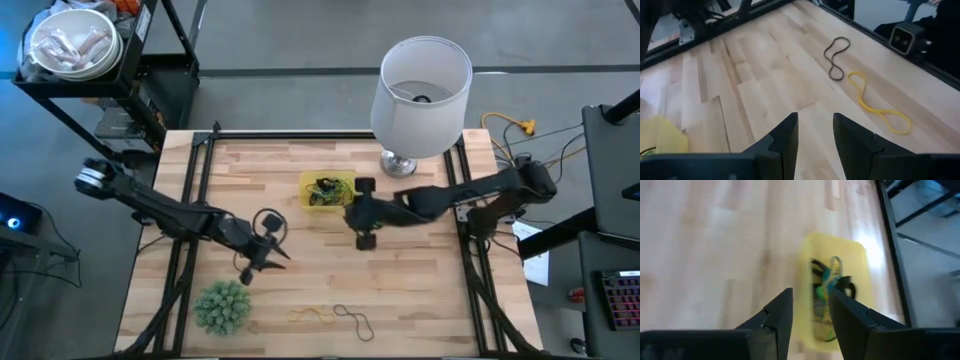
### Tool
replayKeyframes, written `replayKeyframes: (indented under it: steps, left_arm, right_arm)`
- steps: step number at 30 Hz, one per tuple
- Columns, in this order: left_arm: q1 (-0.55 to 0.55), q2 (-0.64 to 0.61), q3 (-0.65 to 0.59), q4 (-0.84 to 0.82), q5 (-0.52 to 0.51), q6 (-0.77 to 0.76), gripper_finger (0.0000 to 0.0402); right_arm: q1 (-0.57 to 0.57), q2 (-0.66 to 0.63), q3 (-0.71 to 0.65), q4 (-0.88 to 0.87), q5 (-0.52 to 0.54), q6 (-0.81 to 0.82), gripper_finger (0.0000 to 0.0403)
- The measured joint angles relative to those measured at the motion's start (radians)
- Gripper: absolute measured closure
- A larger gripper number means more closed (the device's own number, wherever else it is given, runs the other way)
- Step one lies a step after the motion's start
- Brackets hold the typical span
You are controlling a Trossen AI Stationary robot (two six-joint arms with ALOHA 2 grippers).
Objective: Pick and place rubber bands into bin
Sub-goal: Put the yellow rubber band into the yellow bin
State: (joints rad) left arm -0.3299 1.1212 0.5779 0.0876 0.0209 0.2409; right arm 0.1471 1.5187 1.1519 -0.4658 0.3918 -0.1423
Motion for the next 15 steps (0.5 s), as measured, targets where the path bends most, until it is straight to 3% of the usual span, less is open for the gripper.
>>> replayKeyframes:
  steps: [4, 15]
  left_arm:
    - [0.001, 0.112, 0.083, -0.006, -0.013, 0.000, 0.0294]
    - [-0.004, 0.438, 0.451, -0.302, -0.055, -0.025, 0.0295]
  right_arm:
    - [0.095, -0.060, -0.012, -0.071, 0.003, 0.081, 0.0289]
    - [0.316, -0.181, -0.140, -0.080, 0.136, 0.158, 0.0296]
